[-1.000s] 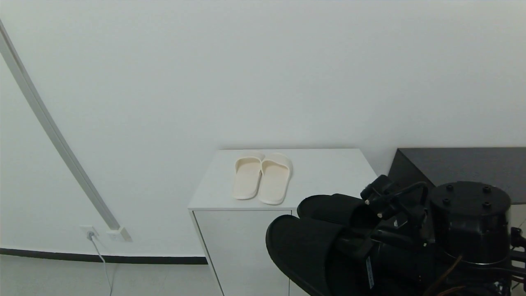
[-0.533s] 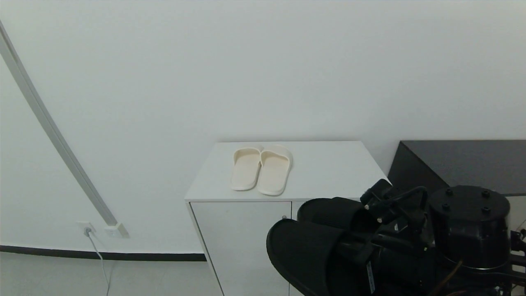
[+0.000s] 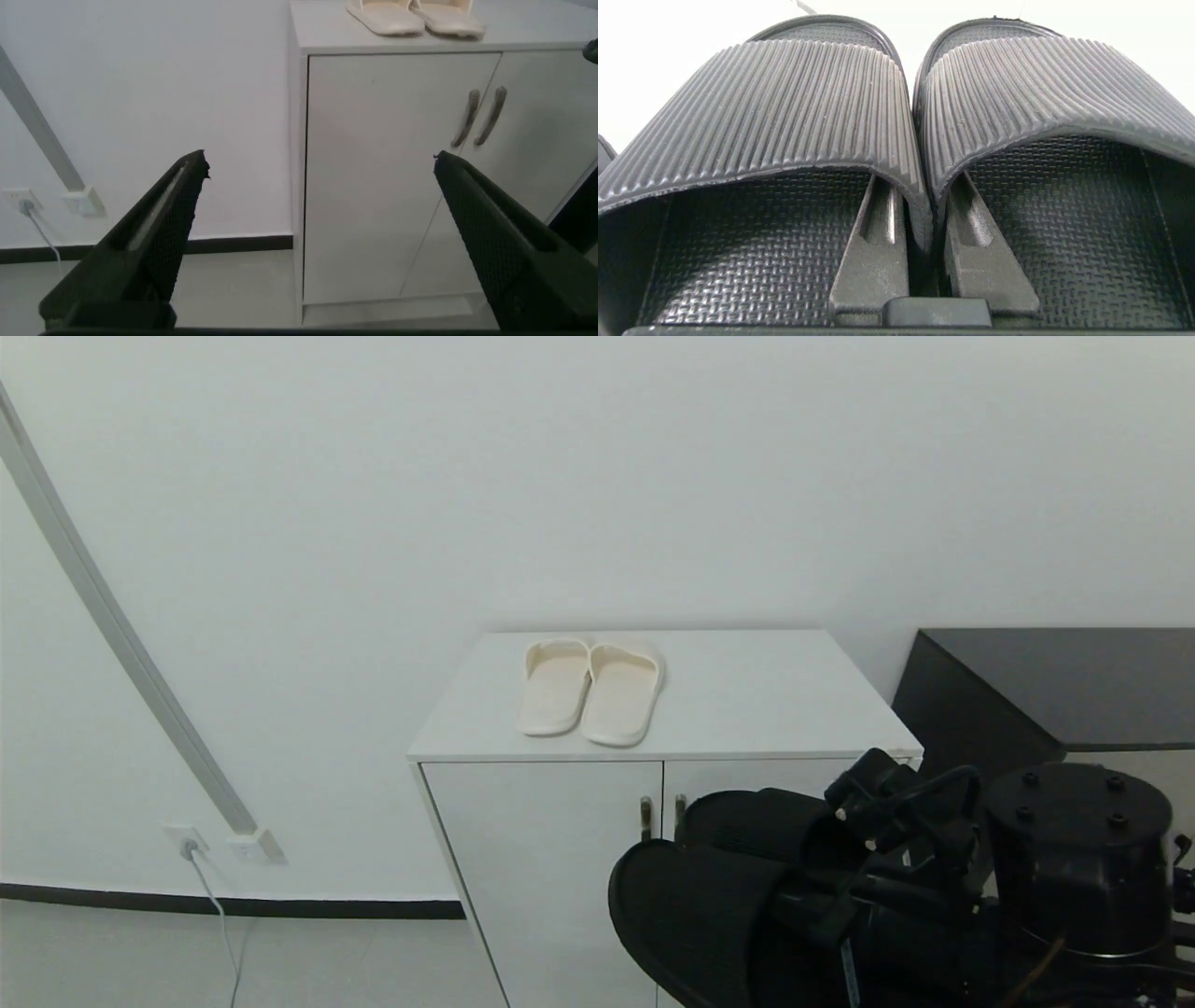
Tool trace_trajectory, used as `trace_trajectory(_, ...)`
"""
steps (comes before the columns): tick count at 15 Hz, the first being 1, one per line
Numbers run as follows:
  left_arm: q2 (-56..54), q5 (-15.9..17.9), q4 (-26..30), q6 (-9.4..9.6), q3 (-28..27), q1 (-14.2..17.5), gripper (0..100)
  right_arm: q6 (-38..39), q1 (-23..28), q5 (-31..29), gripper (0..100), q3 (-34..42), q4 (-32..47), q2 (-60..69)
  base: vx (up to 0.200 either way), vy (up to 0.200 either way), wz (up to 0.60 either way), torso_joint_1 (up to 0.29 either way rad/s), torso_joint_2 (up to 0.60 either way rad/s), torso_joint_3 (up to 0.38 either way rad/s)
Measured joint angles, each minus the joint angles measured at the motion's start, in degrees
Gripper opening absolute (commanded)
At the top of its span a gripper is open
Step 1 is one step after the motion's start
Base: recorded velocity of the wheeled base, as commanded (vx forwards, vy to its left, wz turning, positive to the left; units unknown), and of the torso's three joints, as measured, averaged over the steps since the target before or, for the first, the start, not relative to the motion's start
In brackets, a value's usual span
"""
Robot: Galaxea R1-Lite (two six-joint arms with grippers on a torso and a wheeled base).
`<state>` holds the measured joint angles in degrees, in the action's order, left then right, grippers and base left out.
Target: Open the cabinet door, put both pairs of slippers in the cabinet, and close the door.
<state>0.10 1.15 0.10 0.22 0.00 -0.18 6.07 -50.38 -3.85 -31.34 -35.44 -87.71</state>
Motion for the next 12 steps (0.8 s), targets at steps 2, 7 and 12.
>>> trace_trajectory(2, 0.0, 0.1, 0.0, 0.0, 0.0, 0.0, 100, -0.7, 0.0, 0.0, 0, 0.2, 0.0, 0.1, 0.0, 0.0, 0.0, -0.222, 0.55, 0.317)
trace_trajectory(7, 0.0, 0.2, 0.1, -0.04, 0.0, 0.0, 100, -0.9, 0.0, 0.0, 0, 1.1, -1.5, 0.4, 0.0, 0.0, 0.0, -0.211, 0.54, 0.327)
trace_trajectory(12, 0.0, 0.3, 0.1, 0.02, -0.1, 0.0, 100, -1.5, -0.2, 0.1, 0, 1.6, -1.5, 0.4, 0.0, 0.0, 0.0, -0.181, 0.51, 0.323)
